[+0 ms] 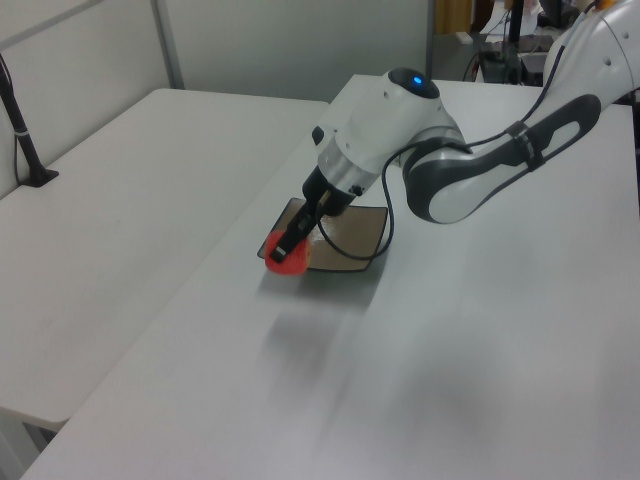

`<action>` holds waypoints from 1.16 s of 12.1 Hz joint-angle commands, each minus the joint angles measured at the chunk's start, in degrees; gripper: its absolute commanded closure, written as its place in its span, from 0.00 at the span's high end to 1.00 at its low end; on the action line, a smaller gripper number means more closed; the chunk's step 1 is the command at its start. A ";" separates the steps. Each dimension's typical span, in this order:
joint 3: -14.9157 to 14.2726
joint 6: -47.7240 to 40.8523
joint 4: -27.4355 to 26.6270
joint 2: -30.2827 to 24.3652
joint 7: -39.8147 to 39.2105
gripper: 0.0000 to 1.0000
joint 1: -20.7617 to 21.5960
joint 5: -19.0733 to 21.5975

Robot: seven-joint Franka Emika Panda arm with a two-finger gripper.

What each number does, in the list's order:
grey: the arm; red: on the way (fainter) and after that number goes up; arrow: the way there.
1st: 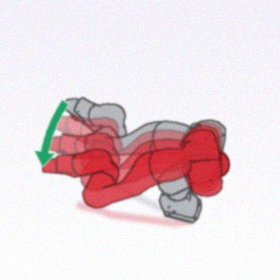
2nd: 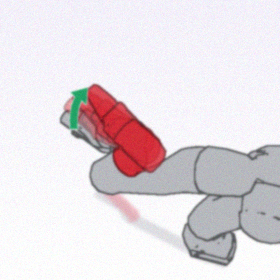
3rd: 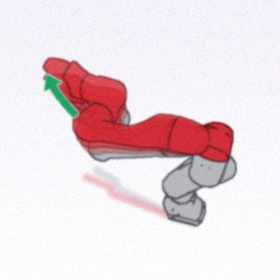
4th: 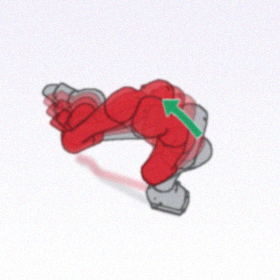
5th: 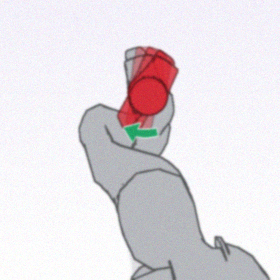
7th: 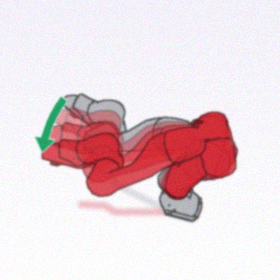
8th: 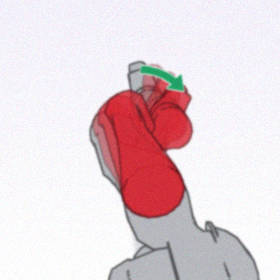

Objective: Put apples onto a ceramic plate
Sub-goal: 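Carry the held apple onto the brown plate and open the gripper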

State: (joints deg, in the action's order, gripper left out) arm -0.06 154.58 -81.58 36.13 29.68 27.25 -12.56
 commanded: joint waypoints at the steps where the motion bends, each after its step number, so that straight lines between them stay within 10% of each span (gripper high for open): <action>1: -0.47 0.02 -1.56 -1.59 1.08 0.53 -2.28 -1.24; 4: -0.56 -0.06 -1.83 -1.59 1.08 0.79 -3.96 -1.24; 14: -0.65 -1.20 -2.01 -1.76 1.08 0.87 -4.40 -2.73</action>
State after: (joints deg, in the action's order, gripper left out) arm -0.34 154.58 -81.86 36.00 29.68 22.73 -13.88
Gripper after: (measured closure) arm 0.128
